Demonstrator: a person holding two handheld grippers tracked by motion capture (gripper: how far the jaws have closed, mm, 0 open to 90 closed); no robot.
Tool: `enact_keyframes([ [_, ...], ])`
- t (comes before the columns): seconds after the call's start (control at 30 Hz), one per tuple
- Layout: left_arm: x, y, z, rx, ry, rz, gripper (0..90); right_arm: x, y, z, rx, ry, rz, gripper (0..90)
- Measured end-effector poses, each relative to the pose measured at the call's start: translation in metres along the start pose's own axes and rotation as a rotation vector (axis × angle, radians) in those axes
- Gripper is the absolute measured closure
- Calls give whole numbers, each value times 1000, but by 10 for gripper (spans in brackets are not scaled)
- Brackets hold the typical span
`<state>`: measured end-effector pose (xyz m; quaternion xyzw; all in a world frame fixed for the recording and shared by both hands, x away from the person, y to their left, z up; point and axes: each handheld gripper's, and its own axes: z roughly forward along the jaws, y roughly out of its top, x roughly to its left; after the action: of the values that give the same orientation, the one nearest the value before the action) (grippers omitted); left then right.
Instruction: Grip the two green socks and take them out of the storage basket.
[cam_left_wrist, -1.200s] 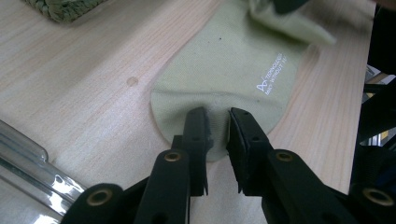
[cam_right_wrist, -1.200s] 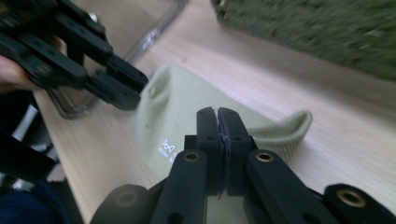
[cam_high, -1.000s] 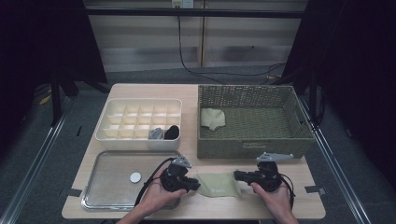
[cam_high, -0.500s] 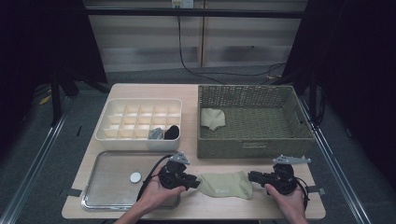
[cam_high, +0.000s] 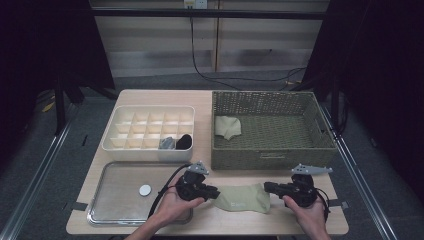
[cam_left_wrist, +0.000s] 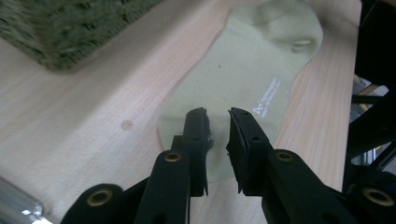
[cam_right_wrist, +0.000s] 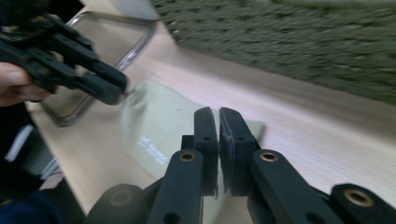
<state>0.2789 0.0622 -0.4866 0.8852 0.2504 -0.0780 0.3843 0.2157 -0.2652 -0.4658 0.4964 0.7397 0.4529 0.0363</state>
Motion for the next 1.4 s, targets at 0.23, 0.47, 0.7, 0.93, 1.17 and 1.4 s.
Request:
enact_keyframes([
  [0.23,0,-5,8,11,9,-12,777,-6,-11,17,125,-60,10,858],
  [0.47,-2,-6,6,31,9,-13,777,-14,-18,18,167,-79,42,849],
  [0.7,-7,-6,6,37,-8,-21,733,-14,-22,10,177,-91,46,814],
  [0.93,-6,-1,-10,3,1,-33,626,-4,-14,5,118,-45,20,738],
  [1.17,6,-10,-39,-49,52,-75,538,-2,-1,12,98,-25,-6,627],
  [1.4,19,-25,-69,-104,71,-128,439,2,10,16,90,10,-7,540],
])
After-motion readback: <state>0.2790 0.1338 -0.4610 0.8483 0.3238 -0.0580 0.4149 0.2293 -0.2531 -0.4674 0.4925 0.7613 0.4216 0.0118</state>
